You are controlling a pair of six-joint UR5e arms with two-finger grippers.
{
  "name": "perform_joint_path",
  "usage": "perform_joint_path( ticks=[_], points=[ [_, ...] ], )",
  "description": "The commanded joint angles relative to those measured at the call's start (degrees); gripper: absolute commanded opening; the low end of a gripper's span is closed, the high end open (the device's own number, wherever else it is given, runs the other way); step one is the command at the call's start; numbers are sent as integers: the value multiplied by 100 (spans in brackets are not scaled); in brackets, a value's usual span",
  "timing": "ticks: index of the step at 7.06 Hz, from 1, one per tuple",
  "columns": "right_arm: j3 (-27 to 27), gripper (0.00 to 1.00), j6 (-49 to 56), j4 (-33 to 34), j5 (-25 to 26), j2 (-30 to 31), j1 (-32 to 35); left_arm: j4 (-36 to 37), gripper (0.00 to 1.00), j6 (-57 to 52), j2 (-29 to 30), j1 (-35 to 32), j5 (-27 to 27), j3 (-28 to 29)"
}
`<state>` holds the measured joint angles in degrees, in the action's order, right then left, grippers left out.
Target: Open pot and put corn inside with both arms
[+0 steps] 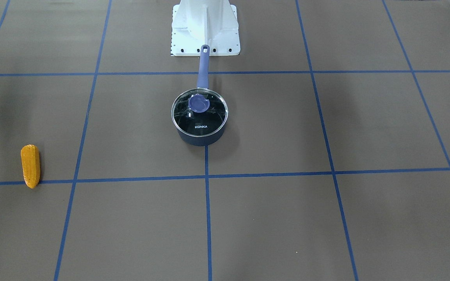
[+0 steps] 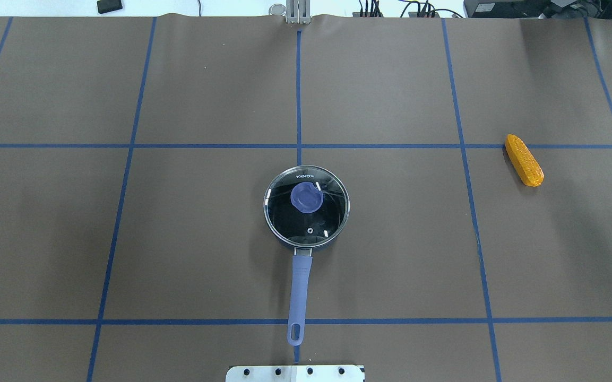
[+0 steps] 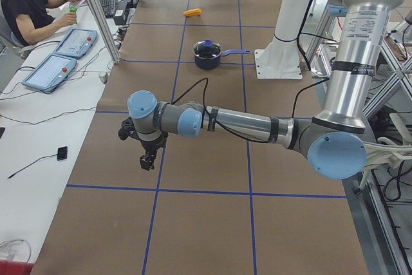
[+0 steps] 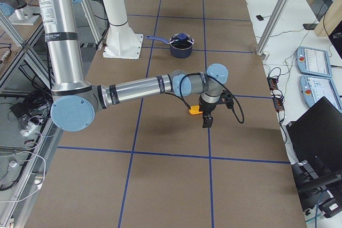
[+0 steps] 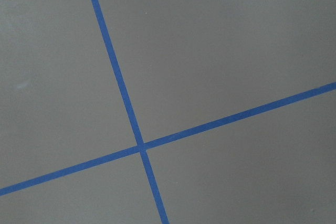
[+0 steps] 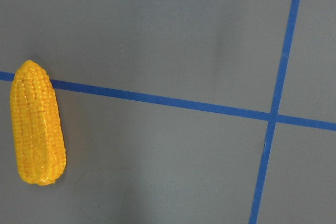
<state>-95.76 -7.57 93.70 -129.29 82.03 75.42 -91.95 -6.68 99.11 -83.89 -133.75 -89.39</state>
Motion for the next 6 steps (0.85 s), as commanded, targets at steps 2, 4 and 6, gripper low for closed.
perform_joint_path(
  ticks=[2, 4, 6],
  points=[
    [-49, 100, 19, -1, 9, -221, -10, 2, 100, 17, 64, 4, 7, -78],
    [-48, 100, 10, -1, 9, -231, -10, 2, 100, 393, 73, 4, -72, -200],
    [-57, 100, 62, -1, 9, -353, -123, 54, 100, 1139, 388, 48, -380, -219]
  ],
)
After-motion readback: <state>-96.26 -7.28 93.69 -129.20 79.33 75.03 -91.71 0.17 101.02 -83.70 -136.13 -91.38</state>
